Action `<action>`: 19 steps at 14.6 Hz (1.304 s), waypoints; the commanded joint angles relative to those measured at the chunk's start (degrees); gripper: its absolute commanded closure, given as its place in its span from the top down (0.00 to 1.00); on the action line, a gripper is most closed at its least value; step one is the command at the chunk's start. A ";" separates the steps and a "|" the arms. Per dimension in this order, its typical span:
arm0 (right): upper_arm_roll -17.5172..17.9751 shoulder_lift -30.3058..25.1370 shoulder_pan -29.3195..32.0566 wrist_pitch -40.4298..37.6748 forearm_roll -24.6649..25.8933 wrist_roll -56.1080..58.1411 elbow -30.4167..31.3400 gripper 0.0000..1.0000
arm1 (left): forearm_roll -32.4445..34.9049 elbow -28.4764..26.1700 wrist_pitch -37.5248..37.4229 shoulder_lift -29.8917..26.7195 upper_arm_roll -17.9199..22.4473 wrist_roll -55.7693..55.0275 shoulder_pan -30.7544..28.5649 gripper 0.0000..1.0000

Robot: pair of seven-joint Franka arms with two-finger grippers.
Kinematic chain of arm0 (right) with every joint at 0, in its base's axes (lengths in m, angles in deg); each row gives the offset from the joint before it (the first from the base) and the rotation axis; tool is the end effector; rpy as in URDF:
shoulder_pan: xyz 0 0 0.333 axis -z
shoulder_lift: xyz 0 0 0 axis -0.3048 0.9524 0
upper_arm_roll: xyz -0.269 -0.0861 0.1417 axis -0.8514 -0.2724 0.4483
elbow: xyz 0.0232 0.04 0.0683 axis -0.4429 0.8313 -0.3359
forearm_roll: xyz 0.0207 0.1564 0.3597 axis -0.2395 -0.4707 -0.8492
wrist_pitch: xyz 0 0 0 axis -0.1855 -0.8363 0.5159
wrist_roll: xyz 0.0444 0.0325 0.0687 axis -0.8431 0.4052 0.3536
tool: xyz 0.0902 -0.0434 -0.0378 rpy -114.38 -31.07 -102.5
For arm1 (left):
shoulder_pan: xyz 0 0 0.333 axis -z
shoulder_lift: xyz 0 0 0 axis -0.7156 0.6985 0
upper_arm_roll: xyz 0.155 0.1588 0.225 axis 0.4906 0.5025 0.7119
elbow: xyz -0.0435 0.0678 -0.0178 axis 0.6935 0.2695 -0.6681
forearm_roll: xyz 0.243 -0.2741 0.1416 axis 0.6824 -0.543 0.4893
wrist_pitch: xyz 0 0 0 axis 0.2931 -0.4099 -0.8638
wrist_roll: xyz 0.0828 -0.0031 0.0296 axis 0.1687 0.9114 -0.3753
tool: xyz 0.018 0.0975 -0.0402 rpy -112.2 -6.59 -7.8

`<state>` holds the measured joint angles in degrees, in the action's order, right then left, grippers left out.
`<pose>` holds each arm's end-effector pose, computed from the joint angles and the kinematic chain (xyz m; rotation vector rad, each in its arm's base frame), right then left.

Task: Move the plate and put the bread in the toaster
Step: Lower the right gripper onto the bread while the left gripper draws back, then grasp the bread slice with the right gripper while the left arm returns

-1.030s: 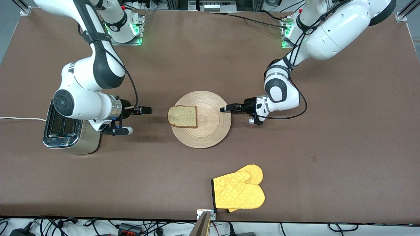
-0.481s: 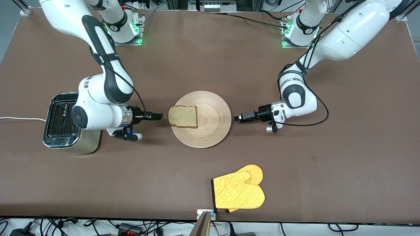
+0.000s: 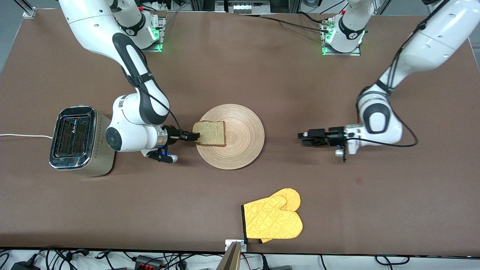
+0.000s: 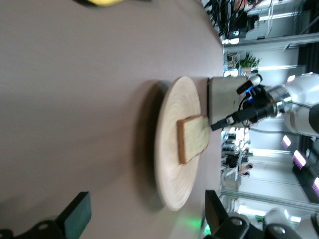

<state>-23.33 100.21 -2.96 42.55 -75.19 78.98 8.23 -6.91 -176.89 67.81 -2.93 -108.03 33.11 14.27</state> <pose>0.6072 0.2530 0.2196 -2.6410 0.2966 0.5511 0.5879 -0.0754 0.1692 1.9817 -0.0791 -0.0237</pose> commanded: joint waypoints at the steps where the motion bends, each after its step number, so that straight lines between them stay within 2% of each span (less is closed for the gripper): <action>1: -0.14 1.56 -0.30 0.71 -2.34 2.20 -0.53 1.00 | 11.91 5.78 -10.88 -0.64 3.78 -4.28 -2.49 1.00; 4: -0.14 2.61 -0.74 1.41 -2.34 2.47 -0.61 0.98 | 24.66 14.92 -22.59 -0.73 7.92 -9.90 -2.68 1.00; 6: -0.14 2.70 -1.27 1.85 -2.34 2.65 -0.61 0.95 | 34.06 21.34 -27.95 -0.81 8.37 -14.37 -2.68 1.00; 7: -0.14 2.70 -1.71 1.94 -2.25 3.52 -0.61 0.90 | 38.80 23.89 -30.33 -0.90 8.37 -17.62 -2.50 1.00; 8: -0.14 2.70 -2.23 2.11 -2.34 4.83 -0.61 0.84 | 43.03 24.88 -30.88 -0.99 8.28 -20.26 -2.07 1.00; 11: -0.14 3.05 -2.06 2.38 -2.17 5.11 -0.61 0.54 | 56.66 26.11 -30.97 -1.95 6.01 -29.21 -1.02 1.00; 13: -0.23 2.88 -2.15 2.38 -1.64 5.11 -0.70 0.41 | 62.03 26.21 -31.84 -2.74 5.82 -38.96 2.49 1.00; 15: -0.23 2.70 -1.98 2.38 -1.64 7.64 -0.79 0.37 | 69.83 26.29 -31.76 -2.57 5.91 -46.89 6.79 1.00; 17: -0.23 2.79 -1.54 2.12 -1.73 9.76 -0.88 0.34 | 79.94 26.29 -31.50 -2.31 5.91 -48.59 13.46 1.00; 19: -0.32 2.70 -1.54 1.85 -1.64 9.85 -1.14 0.32 | 81.04 26.56 -31.50 -2.39 5.91 -50.24 15.95 1.00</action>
<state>-23.61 102.80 -4.79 44.60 -76.15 87.09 7.83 71.35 -150.98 37.24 -4.63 -102.72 -15.31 27.73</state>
